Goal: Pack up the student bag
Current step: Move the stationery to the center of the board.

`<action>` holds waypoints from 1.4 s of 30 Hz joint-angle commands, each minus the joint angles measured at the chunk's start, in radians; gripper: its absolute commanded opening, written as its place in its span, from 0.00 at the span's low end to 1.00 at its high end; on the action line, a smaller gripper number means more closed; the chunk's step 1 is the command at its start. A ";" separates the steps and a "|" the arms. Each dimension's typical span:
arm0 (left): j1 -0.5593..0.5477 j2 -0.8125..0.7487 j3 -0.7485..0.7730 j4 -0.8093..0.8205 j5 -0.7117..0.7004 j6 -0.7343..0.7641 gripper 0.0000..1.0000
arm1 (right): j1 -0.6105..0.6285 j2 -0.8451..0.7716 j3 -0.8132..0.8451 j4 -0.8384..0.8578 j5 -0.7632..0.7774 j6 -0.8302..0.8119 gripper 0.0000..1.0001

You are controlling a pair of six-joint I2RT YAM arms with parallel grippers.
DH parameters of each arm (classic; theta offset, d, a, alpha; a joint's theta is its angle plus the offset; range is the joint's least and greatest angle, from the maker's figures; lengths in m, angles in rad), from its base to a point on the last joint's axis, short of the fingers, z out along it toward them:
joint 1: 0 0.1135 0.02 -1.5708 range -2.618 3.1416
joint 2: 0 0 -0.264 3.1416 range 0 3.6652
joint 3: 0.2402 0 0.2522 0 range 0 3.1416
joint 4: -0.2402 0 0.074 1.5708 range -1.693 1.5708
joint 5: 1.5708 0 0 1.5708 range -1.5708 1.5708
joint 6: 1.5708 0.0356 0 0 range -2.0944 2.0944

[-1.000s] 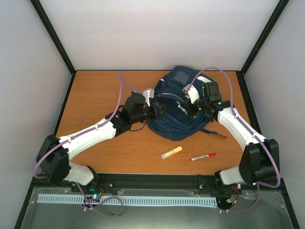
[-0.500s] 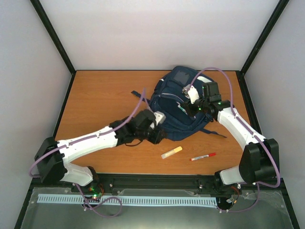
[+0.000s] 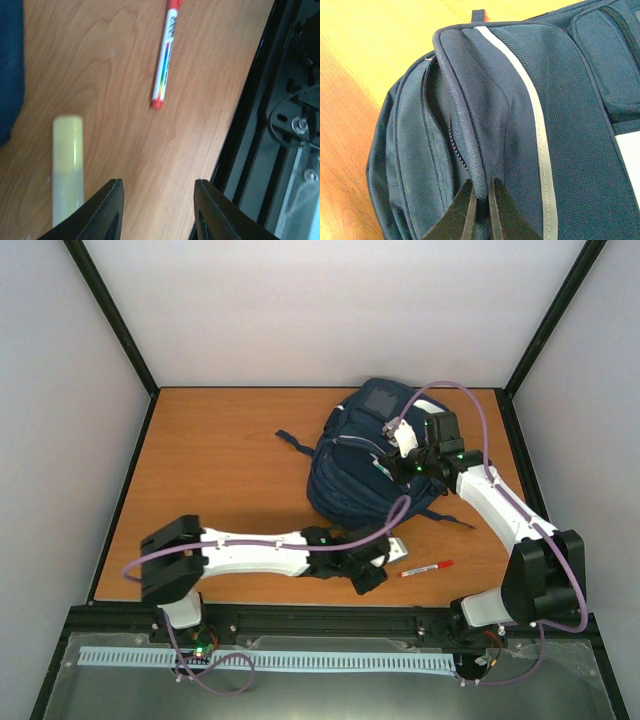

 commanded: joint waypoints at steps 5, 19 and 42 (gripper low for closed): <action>-0.067 0.226 0.179 0.106 -0.059 0.135 0.41 | -0.019 0.019 -0.010 0.030 -0.024 -0.003 0.03; -0.072 0.415 0.258 0.256 -0.084 0.096 0.34 | -0.048 0.027 -0.011 0.029 -0.039 -0.005 0.03; -0.070 0.509 0.325 0.261 -0.253 0.068 0.23 | -0.052 0.033 -0.011 0.026 -0.047 -0.007 0.03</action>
